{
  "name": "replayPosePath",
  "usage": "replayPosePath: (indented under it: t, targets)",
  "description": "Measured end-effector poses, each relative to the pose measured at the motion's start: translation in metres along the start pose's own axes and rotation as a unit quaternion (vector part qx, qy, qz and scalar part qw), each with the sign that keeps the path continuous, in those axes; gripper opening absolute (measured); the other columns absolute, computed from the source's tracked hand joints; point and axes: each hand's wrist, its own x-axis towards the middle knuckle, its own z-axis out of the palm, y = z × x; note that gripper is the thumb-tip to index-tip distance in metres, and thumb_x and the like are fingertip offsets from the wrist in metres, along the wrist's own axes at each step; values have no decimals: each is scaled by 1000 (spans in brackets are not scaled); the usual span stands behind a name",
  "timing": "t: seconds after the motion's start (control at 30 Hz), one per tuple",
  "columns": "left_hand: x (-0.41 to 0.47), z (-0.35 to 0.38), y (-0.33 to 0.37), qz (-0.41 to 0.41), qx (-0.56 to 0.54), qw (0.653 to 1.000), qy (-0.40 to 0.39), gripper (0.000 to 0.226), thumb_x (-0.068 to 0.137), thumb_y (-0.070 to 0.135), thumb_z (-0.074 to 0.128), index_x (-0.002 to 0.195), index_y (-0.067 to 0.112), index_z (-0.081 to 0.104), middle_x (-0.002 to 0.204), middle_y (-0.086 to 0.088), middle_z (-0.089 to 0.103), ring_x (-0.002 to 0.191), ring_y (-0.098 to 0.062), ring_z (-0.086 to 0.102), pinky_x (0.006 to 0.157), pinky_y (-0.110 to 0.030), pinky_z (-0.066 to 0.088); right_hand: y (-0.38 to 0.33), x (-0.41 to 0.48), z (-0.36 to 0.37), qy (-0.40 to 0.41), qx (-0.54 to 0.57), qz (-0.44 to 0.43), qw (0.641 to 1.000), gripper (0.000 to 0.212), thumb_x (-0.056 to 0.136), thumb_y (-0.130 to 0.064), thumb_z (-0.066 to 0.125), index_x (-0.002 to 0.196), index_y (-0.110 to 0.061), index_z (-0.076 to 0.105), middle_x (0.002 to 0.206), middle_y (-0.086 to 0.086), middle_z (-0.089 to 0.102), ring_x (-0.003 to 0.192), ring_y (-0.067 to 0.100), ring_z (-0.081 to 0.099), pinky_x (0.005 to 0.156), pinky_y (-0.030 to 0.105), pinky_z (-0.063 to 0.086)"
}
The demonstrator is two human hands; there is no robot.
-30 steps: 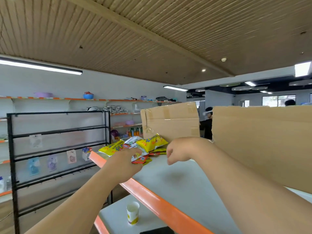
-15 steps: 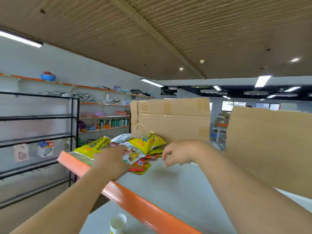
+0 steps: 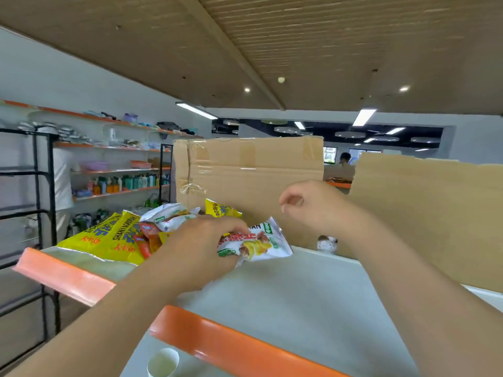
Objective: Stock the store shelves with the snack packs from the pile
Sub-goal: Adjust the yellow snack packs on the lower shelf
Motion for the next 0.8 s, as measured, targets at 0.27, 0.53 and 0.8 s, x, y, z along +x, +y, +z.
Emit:
replayPosePath:
  t: [0.27,0.53,0.8]
  targets:
    - [87,31,26,6,-102,983,-154,36,83,40,76,118,41,66,110,22,65,100,-1,60,82,-20,47,25,-7,2,-155,-112,46,980,18,89,-47,67,99,-33,67,101,-15,64,96,11,61,87,32,51]
    - [102,55,-33,-131,104,972,-166,49,85,52,64,132,39,58,133,1,55,129,-24,39,98,-38,42,22,-8,51,-329,-77,31,941,62,72,-61,77,126,-40,53,113,-8,66,100,19,66,86,39,57]
    - [96,52,-39,-124,-28,986,-109,53,75,18,76,122,40,64,124,6,55,110,-17,56,86,-28,49,27,-5,69,-359,-104,38,927,77,75,-67,72,140,-46,38,128,-15,58,116,16,56,104,40,46]
